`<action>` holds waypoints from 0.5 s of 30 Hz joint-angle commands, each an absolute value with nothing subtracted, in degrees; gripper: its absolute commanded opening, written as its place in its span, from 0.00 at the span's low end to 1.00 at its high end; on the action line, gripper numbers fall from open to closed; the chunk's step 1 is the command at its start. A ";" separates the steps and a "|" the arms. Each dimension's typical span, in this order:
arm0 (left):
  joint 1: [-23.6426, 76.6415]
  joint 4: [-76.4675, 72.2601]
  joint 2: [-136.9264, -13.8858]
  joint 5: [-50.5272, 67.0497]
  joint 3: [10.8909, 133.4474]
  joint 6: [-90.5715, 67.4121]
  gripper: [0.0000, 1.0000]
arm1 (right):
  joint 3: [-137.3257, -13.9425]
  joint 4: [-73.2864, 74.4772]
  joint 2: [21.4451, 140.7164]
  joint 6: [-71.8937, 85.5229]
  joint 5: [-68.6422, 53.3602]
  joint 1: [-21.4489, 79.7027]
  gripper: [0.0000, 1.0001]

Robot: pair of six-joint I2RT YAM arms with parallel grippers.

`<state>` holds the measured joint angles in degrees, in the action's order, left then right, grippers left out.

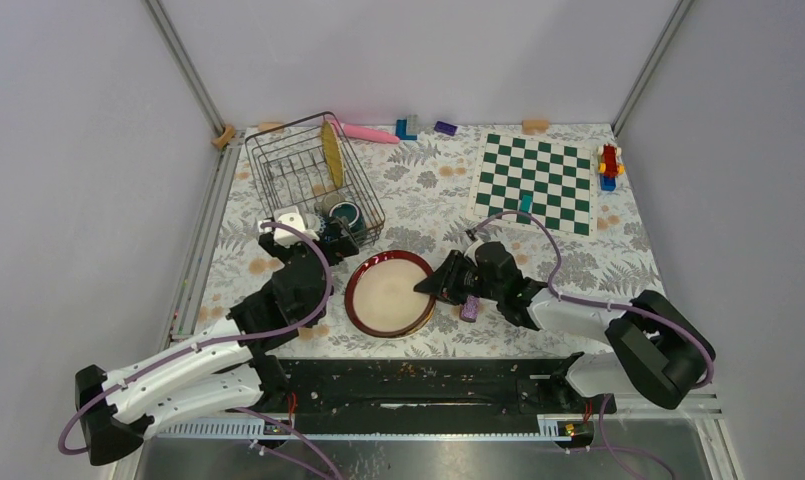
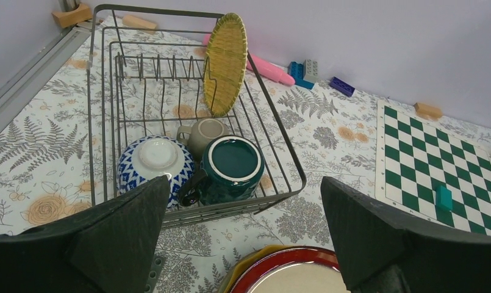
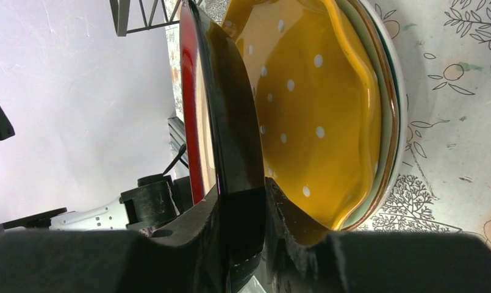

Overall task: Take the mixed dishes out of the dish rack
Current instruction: Place the plate at the center of the board.

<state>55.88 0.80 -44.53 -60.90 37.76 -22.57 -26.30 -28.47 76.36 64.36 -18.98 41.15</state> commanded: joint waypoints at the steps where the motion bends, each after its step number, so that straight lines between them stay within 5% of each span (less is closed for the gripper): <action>1: 55.14 -0.10 -43.55 -61.12 37.20 -23.64 0.99 | -30.48 -38.96 76.91 66.92 -21.50 41.29 0.04; 9: 54.40 -0.09 -43.45 -60.42 37.14 -24.17 0.99 | -30.68 -40.96 80.34 67.88 -22.32 41.25 0.06; 15: 54.06 1.42 -43.07 -59.81 37.02 -24.68 0.99 | -30.57 -39.64 80.91 67.38 -21.76 41.29 0.22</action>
